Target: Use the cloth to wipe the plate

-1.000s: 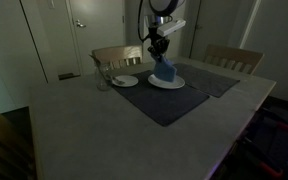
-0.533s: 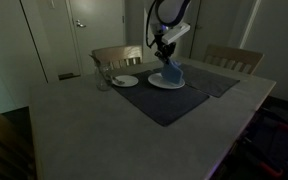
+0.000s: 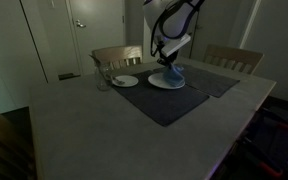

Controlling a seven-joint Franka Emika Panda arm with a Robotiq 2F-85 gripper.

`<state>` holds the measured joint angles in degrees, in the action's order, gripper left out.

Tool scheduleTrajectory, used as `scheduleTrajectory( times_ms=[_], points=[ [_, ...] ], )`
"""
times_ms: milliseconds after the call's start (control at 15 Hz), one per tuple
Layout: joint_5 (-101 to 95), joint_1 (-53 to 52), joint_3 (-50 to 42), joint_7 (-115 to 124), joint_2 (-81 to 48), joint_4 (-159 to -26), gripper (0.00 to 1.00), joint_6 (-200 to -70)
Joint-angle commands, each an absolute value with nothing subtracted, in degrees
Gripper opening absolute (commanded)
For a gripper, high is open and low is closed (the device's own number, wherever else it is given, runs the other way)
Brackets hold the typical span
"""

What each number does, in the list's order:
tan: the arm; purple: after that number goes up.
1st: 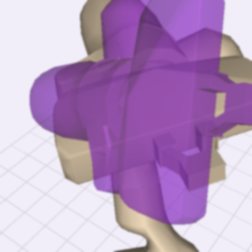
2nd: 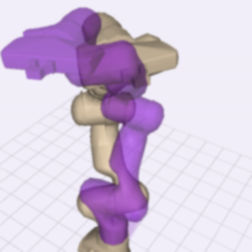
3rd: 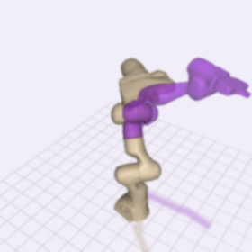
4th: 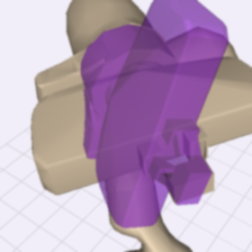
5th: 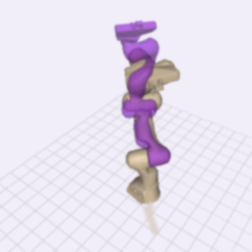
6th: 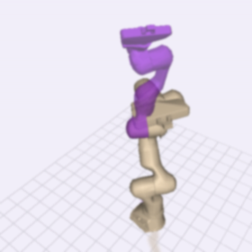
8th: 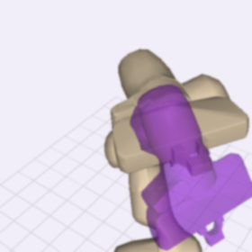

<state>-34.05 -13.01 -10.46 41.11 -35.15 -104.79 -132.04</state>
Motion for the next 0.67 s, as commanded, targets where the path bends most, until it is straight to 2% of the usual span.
scheduleTrajectory(
  times_ms=[0, 600],
  points=[
    [-32.43, -12.34, -10.21, 46.86, -36.07, -106.52, 0.02, -137.68],
    [-26.72, -12.4, -9.53, 49.06, -39.64, -107.27, 0.02, -144.89]
  ],
)
